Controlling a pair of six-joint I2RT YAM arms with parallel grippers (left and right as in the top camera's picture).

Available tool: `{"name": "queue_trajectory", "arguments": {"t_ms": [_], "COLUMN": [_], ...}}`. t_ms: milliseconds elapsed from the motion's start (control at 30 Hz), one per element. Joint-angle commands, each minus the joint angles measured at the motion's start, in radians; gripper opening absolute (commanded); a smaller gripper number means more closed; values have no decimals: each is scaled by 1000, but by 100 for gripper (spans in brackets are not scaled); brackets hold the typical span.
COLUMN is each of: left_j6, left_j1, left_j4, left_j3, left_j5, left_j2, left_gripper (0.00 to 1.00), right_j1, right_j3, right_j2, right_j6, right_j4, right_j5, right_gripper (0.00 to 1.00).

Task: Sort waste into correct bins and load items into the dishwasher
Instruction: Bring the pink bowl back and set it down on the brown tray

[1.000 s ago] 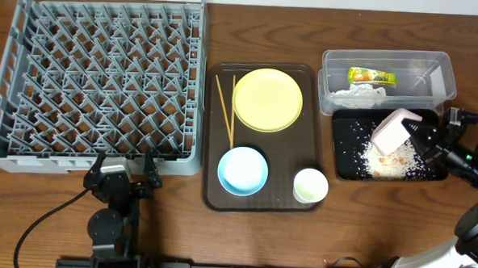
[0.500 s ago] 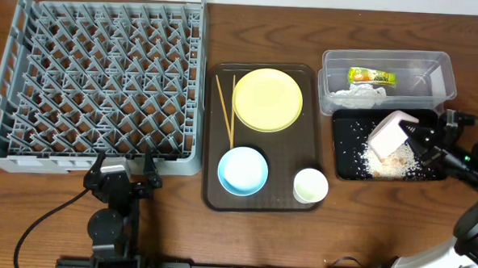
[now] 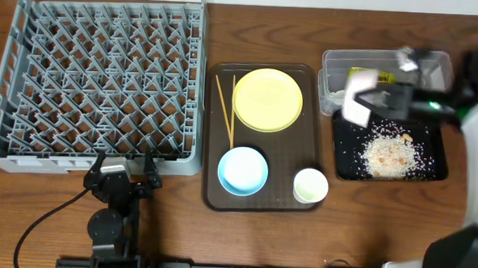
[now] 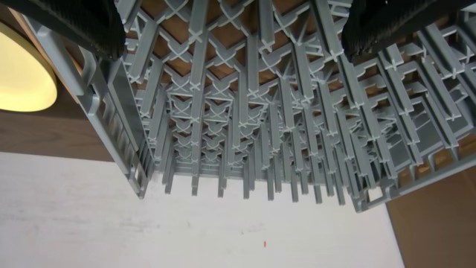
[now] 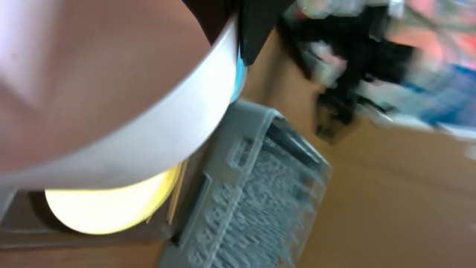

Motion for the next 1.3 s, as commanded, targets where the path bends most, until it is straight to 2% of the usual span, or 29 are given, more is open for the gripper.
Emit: {"name": "queue_trajectory", "arguments": {"t_ms": [0,133,267,400,533,767,1267], "left_j6": [-1,-1,-1,-1,-1,-1,-1], "left_j1": [3,3,3,3,3,3,3], "left_j4": [-39,-39,-39,-39,-39,-39,-39], "left_j3": [-19,-19,-19,-19,-19,-19,-19], "left_j5": [-9,-9,-9,-9,-9,-9,-9], "left_j2": [-5,-5,-5,-5,-5,-5,-5], "left_gripper": [94,94,94,94,94,94,94], "right_j1": [194,408,582,693,742,766,790], "right_j3": [85,97,97,97,97,97,95], "right_j2": [-18,-9,46,124,209,322,404], "right_j6": [214,328,382,411,435,436,447], "right_j4": [23,54,41,41,31,11,-14], "right_j5": [416,758,951,995,1028,943,909], "right_gripper": [1,1,1,1,1,1,1]}}
